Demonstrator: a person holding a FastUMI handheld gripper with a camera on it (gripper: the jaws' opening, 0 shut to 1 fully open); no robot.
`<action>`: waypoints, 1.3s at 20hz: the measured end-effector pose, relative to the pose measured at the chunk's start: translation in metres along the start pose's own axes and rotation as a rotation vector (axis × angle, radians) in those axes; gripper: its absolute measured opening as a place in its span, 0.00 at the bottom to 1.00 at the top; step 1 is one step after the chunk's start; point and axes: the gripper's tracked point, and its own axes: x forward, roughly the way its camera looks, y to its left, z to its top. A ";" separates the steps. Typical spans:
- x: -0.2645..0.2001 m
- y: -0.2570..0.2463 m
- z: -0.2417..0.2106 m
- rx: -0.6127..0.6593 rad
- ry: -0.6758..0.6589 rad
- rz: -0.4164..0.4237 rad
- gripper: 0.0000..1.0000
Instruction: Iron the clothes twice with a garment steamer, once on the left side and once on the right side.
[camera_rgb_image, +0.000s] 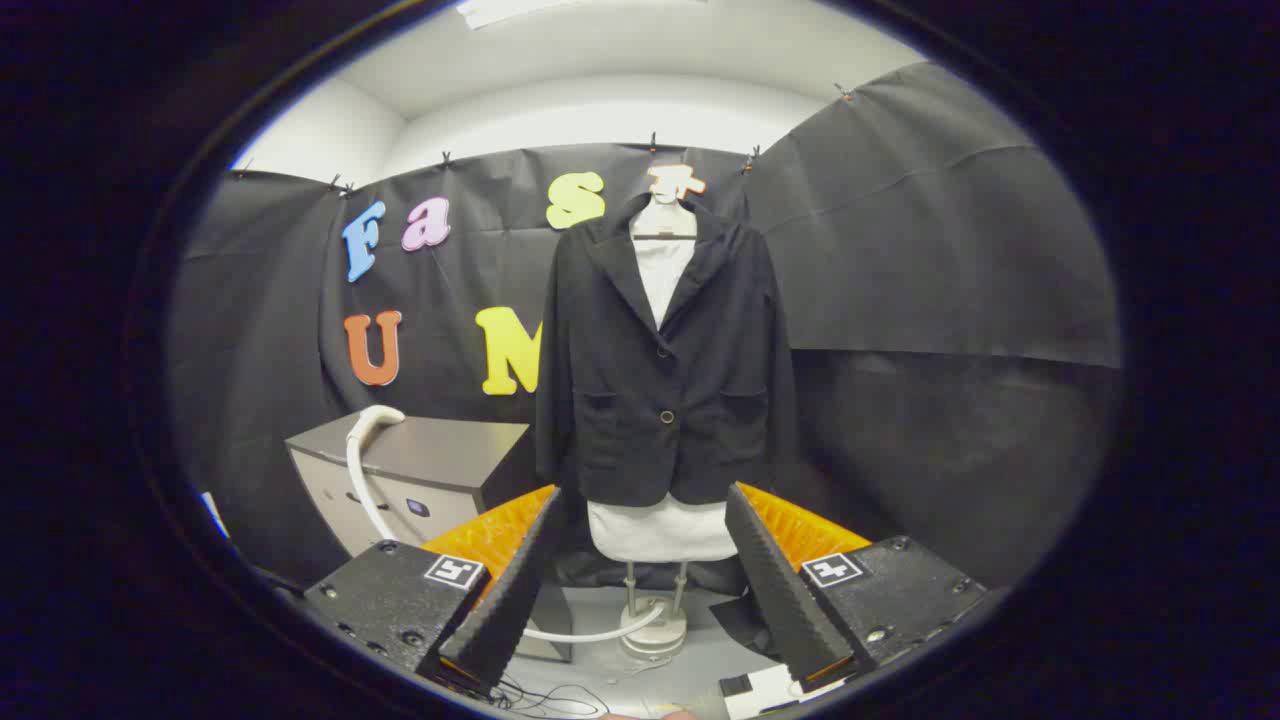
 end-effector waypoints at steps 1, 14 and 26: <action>-0.001 -0.001 0.001 -0.002 -0.002 0.008 1.00; -0.007 -0.024 -0.014 0.011 0.009 0.057 1.00; 0.031 0.049 -0.004 0.059 0.067 0.043 1.00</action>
